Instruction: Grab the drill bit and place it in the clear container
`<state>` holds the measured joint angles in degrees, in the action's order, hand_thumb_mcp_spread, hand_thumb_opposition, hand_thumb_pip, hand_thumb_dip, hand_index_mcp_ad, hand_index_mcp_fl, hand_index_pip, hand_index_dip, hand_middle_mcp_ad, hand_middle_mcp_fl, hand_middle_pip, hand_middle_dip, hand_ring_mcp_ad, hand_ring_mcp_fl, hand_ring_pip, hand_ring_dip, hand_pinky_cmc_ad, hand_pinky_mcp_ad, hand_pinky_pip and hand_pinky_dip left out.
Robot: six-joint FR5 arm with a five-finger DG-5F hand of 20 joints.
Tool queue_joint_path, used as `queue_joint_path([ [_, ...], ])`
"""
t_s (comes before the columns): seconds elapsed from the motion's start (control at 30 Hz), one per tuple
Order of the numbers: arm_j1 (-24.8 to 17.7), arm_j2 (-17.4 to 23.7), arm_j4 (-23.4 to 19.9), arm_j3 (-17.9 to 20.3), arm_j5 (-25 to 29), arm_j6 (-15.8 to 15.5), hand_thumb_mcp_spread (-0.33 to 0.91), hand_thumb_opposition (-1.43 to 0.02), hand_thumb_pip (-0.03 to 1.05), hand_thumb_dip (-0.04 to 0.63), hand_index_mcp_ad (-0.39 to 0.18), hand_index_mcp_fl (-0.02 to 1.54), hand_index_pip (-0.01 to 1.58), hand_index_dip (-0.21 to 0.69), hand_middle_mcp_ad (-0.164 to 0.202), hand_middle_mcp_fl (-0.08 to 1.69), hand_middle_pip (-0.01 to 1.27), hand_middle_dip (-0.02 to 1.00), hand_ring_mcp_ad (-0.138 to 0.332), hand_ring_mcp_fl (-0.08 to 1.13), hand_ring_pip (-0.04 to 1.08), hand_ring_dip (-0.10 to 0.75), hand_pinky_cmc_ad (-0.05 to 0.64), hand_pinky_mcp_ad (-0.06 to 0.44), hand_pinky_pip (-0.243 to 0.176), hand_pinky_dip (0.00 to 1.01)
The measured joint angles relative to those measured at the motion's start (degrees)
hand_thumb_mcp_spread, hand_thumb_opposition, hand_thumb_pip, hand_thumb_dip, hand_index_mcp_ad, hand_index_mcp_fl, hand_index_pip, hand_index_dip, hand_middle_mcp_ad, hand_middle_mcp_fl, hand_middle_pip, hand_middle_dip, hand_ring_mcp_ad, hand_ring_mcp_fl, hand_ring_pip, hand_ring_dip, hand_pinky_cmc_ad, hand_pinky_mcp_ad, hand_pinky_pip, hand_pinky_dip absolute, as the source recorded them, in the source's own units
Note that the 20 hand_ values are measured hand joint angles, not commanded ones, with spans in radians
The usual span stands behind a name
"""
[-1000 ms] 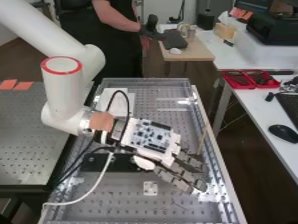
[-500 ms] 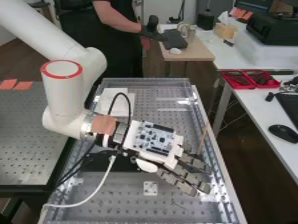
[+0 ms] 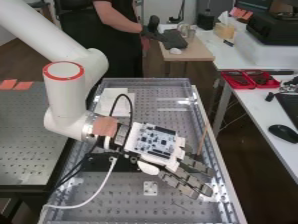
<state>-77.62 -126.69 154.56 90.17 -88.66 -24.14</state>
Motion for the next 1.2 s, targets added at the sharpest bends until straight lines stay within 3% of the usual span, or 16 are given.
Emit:
queue_joint_path([
  [0.5, 0.0, -0.6, 0.6, -0.6, -0.1, 0.4, 0.55, -0.93, 0.53, 0.267, -0.105, 0.42, 1.3, 0.265, 0.093, 0.13, 0.13, 0.16, 0.265, 0.01, 0.09, -0.024, 0.295, 0.215, -0.094, 0.18],
  [0.6, 0.1, -0.5, 0.0, -0.3, -0.2, 0.5, 0.57, -0.92, 0.54, 0.267, -0.101, 0.52, 1.38, 0.265, 0.093, 0.13, 0.13, 0.16, 0.265, 0.01, 0.09, -0.024, 0.295, 0.215, -0.091, 0.18],
  [0.73, 0.0, -0.1, -0.9, 0.1, 0.4, 0.8, 0.58, -0.92, 0.54, 0.269, -0.101, 0.54, 1.38, 0.264, 0.093, 0.14, 0.13, 0.16, 0.267, 0.02, 0.09, -0.024, 0.295, 0.215, -0.091, 0.18],
  [1.2, -0.1, 1.3, -1.9, 0.6, 0.5, 1.1, 0.62, -0.93, 0.49, 0.265, -0.101, 0.66, 1.26, 0.232, 0.094, 0.22, 0.13, 0.16, 0.262, 0.05, 0.09, -0.024, 0.295, 0.215, -0.089, 0.18],
])
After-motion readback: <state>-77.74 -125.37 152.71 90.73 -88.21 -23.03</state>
